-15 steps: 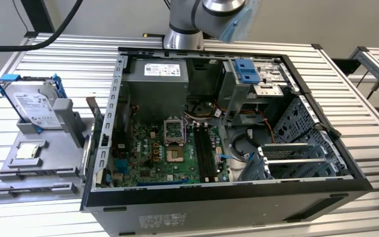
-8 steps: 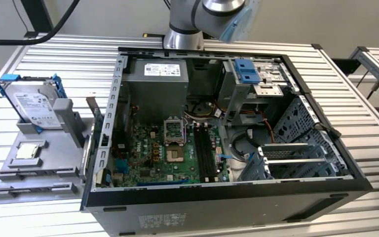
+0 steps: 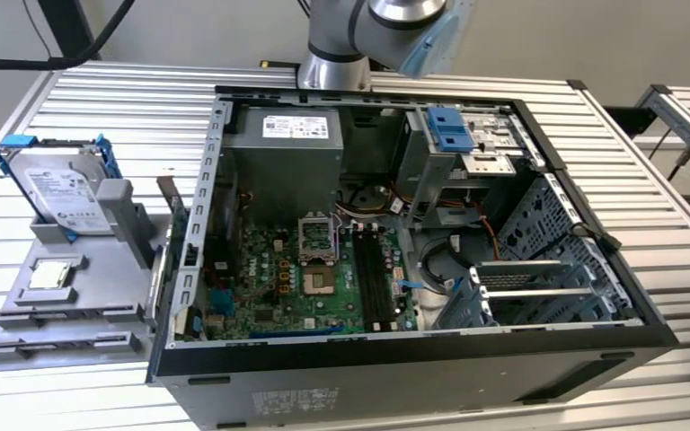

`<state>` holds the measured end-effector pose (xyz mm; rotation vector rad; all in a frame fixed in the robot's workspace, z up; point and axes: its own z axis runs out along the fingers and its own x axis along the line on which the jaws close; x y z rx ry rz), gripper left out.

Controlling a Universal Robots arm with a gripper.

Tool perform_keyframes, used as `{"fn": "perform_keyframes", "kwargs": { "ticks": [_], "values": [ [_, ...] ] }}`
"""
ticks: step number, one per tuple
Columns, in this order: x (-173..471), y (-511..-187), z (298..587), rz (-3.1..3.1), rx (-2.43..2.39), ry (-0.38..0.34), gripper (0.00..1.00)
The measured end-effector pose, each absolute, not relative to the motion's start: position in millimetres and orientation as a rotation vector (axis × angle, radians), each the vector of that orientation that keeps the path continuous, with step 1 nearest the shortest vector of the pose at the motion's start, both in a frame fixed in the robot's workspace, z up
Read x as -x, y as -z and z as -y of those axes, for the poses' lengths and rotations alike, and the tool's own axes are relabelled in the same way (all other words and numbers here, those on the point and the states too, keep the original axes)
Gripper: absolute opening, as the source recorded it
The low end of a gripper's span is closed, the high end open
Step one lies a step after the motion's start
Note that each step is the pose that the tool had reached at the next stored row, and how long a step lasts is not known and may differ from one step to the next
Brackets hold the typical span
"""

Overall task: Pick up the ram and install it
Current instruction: 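Pick up the ram and move it above insertion slot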

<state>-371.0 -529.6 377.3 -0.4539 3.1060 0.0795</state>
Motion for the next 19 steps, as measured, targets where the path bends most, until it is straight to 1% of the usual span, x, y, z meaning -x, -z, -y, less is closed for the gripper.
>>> {"fn": "perform_keyframes", "kwargs": {
  "ticks": [19],
  "values": [
    [371.0,-377.3,529.5,-2.990,0.915,-0.070,0.00]
  ]
}}
